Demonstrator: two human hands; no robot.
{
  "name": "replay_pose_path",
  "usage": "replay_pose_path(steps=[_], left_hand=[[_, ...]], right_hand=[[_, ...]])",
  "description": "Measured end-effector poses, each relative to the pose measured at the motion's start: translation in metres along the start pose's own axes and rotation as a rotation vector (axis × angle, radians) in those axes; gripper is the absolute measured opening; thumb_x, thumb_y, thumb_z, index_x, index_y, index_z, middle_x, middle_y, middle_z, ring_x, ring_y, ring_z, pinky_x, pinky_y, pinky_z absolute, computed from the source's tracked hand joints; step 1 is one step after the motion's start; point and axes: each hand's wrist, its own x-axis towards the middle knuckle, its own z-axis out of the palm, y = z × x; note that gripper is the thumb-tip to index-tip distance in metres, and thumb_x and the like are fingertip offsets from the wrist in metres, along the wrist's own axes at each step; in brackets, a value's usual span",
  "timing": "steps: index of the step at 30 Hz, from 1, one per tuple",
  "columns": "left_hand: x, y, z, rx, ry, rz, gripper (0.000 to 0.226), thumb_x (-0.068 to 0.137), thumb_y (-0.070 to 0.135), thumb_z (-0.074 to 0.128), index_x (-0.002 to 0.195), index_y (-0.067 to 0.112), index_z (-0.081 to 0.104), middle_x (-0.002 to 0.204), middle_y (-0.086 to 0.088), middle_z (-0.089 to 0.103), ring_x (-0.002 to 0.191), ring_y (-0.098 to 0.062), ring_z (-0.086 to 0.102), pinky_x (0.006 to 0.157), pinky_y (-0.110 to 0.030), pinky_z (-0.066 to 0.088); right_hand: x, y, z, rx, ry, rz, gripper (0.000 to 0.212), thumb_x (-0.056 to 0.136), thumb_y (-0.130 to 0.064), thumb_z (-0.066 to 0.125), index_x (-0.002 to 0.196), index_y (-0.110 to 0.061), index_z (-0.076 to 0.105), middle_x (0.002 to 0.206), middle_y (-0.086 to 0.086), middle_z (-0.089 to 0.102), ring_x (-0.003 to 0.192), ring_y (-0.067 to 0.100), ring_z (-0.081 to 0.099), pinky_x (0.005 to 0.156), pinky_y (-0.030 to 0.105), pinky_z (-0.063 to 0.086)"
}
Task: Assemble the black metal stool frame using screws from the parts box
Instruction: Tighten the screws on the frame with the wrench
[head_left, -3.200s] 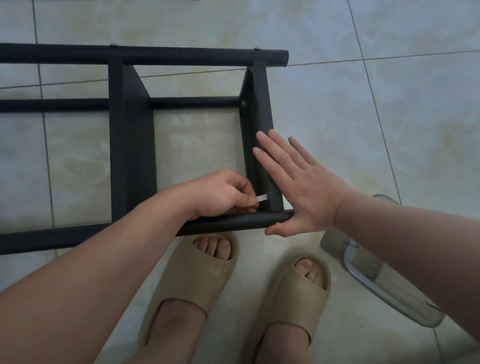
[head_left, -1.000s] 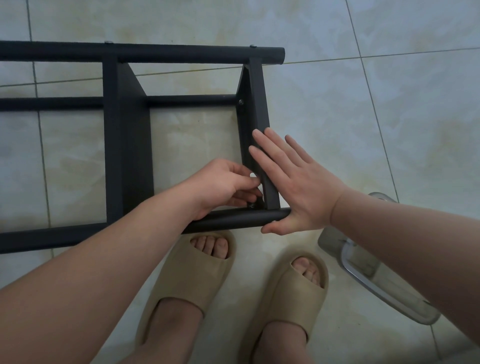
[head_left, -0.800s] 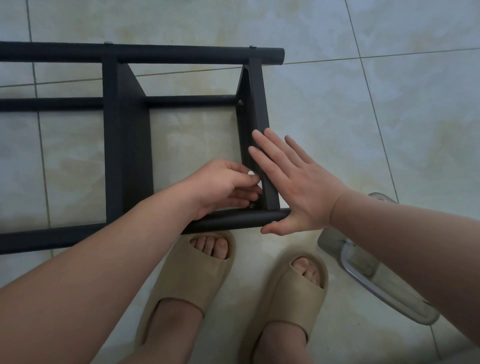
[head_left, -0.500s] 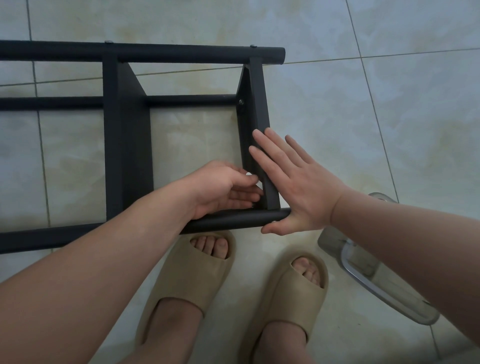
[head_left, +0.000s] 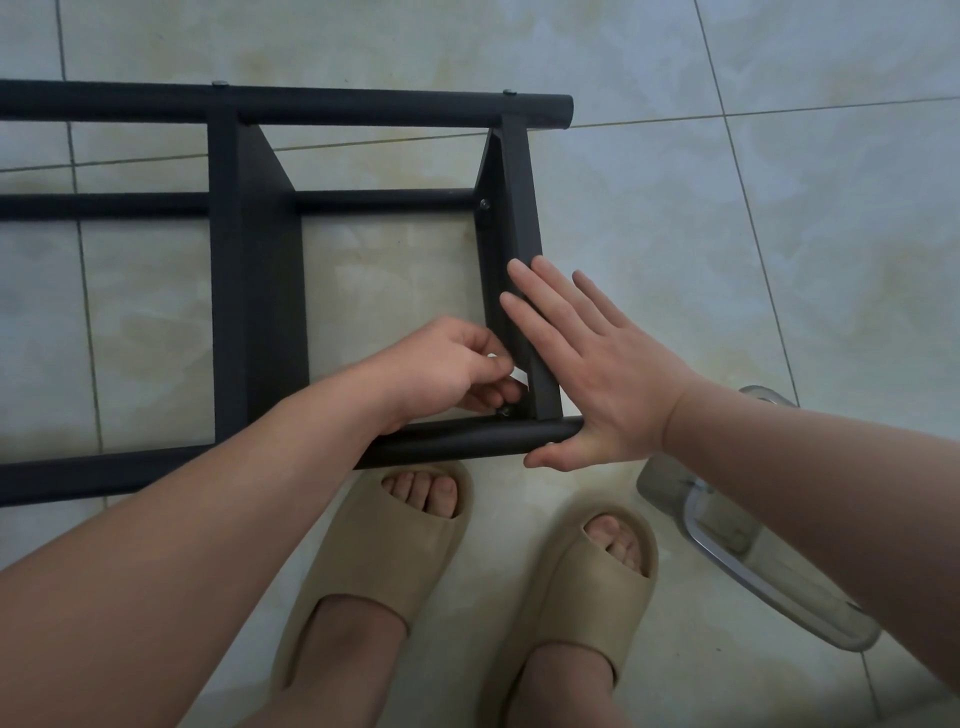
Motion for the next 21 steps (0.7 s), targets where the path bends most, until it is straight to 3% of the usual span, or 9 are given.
replay_pose_path(steps=[9,17,21], left_hand=[[-0.0064,-0.0043,-0.0031,0.139,-0.038,0.045,0.018,0.101,0.006,0.054,0.086,0.008,0.064,0.076,-0.001,0.073,0.076,-0.016,0.065,0.085,-0.037,0.056],[-0.0075,-0.0059,-0.0045,0.250,-0.082,0.043,0.019,0.100,0.009,0.057,0.083,0.013,0.065,0.077,0.002,0.073,0.067,-0.007,0.064,0.071,-0.024,0.053],[-0.0071,-0.0067,-0.0061,0.355,-0.095,0.053,0.018,0.098,0.014,0.061,0.083,0.016,0.068,0.065,0.013,0.067,0.059,-0.001,0.056,0.064,-0.022,0.043]], right_hand=[[-0.0002,-0.0004,-0.0009,0.001,-0.001,-0.001,0.126,0.076,-0.091,0.039,0.159,0.001,0.015,0.168,0.019,0.003,0.156,0.034,-0.002,0.123,0.058,0.014],[-0.0002,-0.0005,-0.0016,-0.002,-0.013,0.003,0.126,0.076,-0.091,0.041,0.160,0.000,0.014,0.168,0.019,0.001,0.156,0.033,-0.004,0.124,0.057,0.013],[-0.0001,-0.0013,-0.0024,-0.003,-0.012,0.006,0.127,0.076,-0.091,0.041,0.159,0.000,0.014,0.168,0.019,0.002,0.156,0.034,-0.003,0.123,0.058,0.014]])
